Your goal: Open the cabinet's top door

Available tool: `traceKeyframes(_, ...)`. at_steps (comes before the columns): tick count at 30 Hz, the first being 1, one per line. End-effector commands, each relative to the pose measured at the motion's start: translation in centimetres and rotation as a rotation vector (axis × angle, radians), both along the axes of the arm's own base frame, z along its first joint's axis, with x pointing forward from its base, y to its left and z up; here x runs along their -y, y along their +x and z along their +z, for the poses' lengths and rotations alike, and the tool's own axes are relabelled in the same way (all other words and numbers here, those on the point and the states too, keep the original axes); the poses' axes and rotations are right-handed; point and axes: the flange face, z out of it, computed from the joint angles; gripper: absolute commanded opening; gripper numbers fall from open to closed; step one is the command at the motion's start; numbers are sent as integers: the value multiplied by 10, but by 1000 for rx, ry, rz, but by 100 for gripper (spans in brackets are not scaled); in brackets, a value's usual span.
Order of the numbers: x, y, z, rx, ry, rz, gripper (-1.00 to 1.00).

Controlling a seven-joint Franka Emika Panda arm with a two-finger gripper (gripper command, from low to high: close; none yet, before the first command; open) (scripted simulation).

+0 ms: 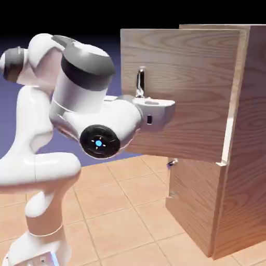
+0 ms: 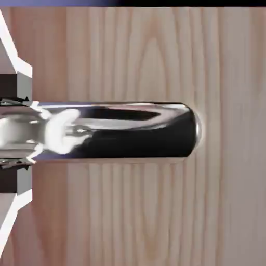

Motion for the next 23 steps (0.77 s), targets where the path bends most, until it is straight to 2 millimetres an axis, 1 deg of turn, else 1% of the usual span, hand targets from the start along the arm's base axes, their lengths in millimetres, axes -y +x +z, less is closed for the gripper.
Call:
traceKeyframes(1, 7, 0, 0, 0, 0, 24, -100)
traceKeyframes(10, 70, 6, 0, 0, 0, 256, -100)
traceKeyframes(18, 126, 25, 0, 0, 0, 473, -100)
traceKeyframes(20, 138, 31, 0, 0, 0, 523, -100)
traceKeyframes(21, 141, 32, 0, 0, 0, 534, -100)
traceKeyframes(22, 141, 32, 0, 0, 0, 534, 100)
traceKeyframes(23, 141, 32, 0, 0, 0, 534, 100)
